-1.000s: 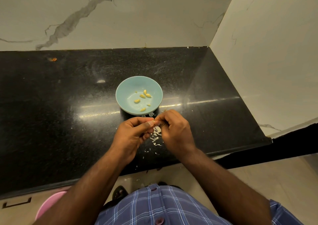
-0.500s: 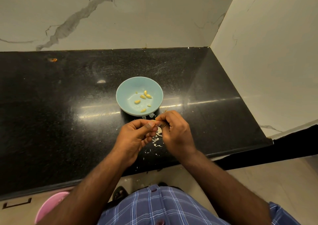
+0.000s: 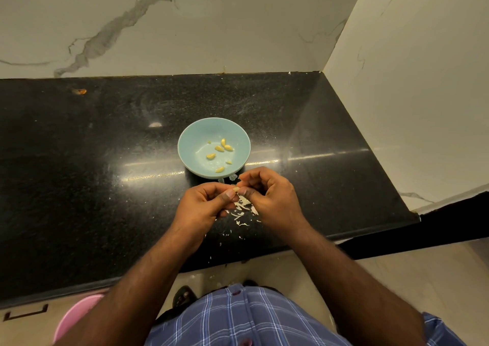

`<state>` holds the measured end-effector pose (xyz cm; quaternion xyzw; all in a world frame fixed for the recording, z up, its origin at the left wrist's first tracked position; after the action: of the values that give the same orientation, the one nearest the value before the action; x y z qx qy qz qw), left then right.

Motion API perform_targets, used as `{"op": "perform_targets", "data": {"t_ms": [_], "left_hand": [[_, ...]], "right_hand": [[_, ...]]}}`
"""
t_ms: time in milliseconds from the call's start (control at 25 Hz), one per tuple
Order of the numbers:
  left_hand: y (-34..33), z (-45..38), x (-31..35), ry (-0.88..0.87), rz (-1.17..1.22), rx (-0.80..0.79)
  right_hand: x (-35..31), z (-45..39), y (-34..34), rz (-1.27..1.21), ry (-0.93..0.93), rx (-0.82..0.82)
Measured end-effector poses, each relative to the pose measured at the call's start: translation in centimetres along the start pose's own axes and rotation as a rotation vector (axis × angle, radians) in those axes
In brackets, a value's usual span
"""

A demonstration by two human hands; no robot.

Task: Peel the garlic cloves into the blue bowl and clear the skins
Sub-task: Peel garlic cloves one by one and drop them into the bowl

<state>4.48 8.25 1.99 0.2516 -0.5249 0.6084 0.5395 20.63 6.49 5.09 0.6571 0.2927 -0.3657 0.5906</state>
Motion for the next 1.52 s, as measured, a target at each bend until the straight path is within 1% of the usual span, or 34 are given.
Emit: {"op": "perform_targets", "data": {"t_ms": [160,240,440,600,760,960,1040,1160,1280,1400,1520], "left_hand": [[0.1,0.0,0.1,-0.047,-0.052,0.004],[0.2,0.1,0.2,-0.065,-0.073,0.005],[-0.1,0.2,0.6,-0.052,-0.046,-0.013],[-0.2,0.2,0.7,-0.039,-0.040,-0.013],[-0.1,0.1,0.8,-0.058,-0.109,-0.029],[-0.3,0.1,1.2,-0.099,-0.132,-0.045],[-0.2,0.1,1.2,-0.103,-0.138,-0.032],[0.1,0.0,1.0,-0.098,-0.149,-0.011],[0.2,-0.1,0.9,-0.095,-0.173,0.012],[0.1,-0.1,1.1,-0.115,-0.213,0.015],[-0.1,-0.2,1.1,-0.116,-0.203,0.023]], "right_hand": [[0.5,-0.2,-0.2,-0.169,-0.136,-0.050],[0.8,-0.1,-0.3,-0.203,-0.186,-0.082],[0.7,-0.1,-0.1,-0.097,-0.120,-0.126],[0.6,-0.1,0.1,-0.117,-0.117,-0.095],[0.8,-0.2,0.1,-0.077,-0.083,-0.074],[1.4,-0.3,-0.5,-0.222,-0.233,-0.092],[1.4,-0.3,-0.4,-0.224,-0.254,-0.103],[1.4,-0.4,0.1,-0.100,-0.209,-0.102],[1.0,-0.4,0.6,0.048,-0.117,-0.081],[0.2,-0.3,0.3,0.142,-0.012,-0.085],[0.0,-0.2,0.0,0.155,0.009,-0.064]]}}
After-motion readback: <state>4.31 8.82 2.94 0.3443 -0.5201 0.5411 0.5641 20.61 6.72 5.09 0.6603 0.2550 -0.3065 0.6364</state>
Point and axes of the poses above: each hand's wrist, its own z-axis away from the middle knuckle, its own y-axis out of the back of the hand, x = y × z, the point moved 5 cm from there along -z, towards the middle knuckle, and after that the axes turned 15 degrees about z, right-handed, at the moved point
